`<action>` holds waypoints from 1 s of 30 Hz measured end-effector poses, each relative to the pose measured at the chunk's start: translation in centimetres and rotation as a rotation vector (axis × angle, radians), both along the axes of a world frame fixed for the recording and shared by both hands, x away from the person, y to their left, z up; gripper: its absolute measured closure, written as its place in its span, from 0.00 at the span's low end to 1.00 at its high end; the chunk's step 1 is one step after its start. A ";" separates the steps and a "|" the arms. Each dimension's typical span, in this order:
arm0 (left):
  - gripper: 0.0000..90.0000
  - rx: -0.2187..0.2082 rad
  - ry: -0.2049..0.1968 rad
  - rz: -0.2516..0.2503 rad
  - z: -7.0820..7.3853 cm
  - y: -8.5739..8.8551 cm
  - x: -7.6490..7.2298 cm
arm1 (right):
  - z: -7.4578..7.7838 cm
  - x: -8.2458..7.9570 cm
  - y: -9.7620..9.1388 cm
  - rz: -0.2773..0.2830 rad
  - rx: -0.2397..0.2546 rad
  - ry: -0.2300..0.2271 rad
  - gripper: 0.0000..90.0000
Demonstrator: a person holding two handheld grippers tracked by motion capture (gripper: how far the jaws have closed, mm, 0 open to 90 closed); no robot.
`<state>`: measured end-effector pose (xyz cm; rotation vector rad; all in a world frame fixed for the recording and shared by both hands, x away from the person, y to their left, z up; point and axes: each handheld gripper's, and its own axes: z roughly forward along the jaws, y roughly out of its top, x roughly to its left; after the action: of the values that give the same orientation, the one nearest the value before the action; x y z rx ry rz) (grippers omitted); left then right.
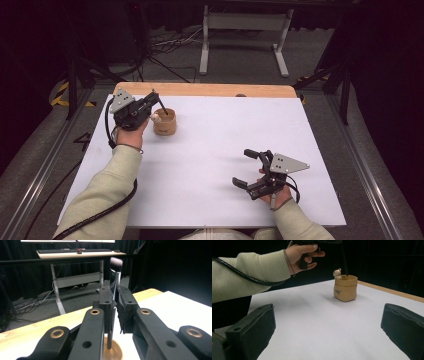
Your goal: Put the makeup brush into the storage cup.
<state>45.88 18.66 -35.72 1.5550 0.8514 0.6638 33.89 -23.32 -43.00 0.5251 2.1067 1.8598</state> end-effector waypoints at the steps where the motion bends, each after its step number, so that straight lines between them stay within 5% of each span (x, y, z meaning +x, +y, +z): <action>1: 0.92 0.008 -0.001 0.003 -0.1 0.0 0.1 | 0.0 0.0 0.0 0.000 0.000 0.000 0.00; 26: 0.90 0.020 0.085 -0.024 -2.1 0.3 1.1 | 0.0 0.0 -0.1 0.001 -0.002 0.001 0.00; 30: 0.54 0.035 0.052 -0.038 -1.6 0.9 0.5 | 0.0 0.0 0.0 0.003 0.000 -0.003 0.00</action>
<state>46.34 19.57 -37.27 1.6217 0.8513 0.6161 33.87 -23.34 -42.95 0.5192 2.1068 1.8605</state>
